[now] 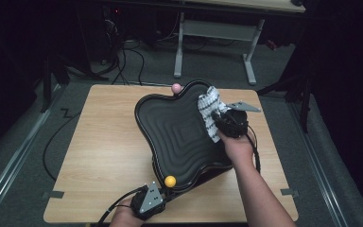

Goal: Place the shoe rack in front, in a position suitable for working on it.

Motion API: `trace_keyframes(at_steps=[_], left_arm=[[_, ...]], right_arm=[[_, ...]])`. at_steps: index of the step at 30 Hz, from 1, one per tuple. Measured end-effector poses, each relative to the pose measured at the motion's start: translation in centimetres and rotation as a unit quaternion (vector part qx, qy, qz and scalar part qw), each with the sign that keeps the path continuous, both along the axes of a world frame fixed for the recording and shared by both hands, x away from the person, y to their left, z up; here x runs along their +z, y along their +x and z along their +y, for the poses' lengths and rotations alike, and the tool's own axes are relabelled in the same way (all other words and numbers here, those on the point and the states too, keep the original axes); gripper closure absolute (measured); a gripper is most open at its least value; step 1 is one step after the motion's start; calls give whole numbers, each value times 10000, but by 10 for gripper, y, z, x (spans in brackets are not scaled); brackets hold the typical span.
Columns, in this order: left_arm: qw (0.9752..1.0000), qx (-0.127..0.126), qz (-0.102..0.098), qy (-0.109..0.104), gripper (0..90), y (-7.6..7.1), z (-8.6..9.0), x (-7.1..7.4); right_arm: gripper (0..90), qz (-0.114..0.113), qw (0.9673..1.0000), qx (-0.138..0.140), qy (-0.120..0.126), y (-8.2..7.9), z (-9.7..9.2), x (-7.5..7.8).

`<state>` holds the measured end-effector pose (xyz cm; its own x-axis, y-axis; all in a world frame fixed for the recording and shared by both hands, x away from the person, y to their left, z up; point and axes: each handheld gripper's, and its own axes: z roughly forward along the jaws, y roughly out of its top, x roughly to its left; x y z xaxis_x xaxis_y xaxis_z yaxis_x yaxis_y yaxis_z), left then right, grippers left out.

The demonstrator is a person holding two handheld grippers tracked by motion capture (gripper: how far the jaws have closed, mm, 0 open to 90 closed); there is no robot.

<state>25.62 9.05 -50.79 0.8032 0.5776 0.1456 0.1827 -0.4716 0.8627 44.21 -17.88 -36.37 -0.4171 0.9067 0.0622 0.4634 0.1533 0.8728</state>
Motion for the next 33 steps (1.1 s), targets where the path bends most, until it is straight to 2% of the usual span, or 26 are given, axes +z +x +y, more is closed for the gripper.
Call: trace_keyframes(at_steps=[4, 8, 9, 12, 14, 16, 20, 23, 24, 28, 30, 32, 33], left_arm=[[10000, -14, 9, -3, 714, 0, 0, 0], [10000, -33, 21, -29, 714, 1, 1, 0], [10000, -46, 20, -14, 715, 1, 1, 0], [10000, -59, 21, 1, 715, 1, 2, 0], [10000, -69, 23, 3, 715, 1, 2, 0], [10000, -78, 28, 9, 715, 1, 2, 0], [10000, -87, 29, 2, 715, 1, 2, 0], [10000, -93, 33, -4, 715, 1, 2, 0], [10000, -93, 33, -3, 715, 1, 2, 0], [9999, -98, 39, -5, 715, 1, 2, 0], [9999, -95, 42, -6, 715, 1, 3, 0], [9999, -95, 45, 1, 715, 1, 3, 0], [9999, -93, 47, 3, 715, 1, 3, 0]], right_arm=[[779, 3, 9999, -78, 141, 15, -1, 7], [779, -47, 9999, -61, 77, 22, 12, 11], [779, -32, 9999, -41, 133, 21, 16, 11], [779, -111, 9996, 227, 122, 12, 32, 10], [777, -223, 9985, 496, 7, 2, 46, 8], [777, -298, 9967, 753, -67, -8, 61, 7], [777, -359, 9911, 1281, -22, -28, 90, 4], [777, -372, 9847, 1704, -44, -42, 111, 2], [778, -399, 9816, 1868, -64, -48, 120, 2], [779, -453, 9727, 2273, -134, -59, 141, 2], [779, -541, 9714, 2304, -213, -61, 148, 2], [780, -575, 9725, 2251, -175, -57, 148, 3], [780, -592, 9741, 2178, -154, -54, 146, 4]])
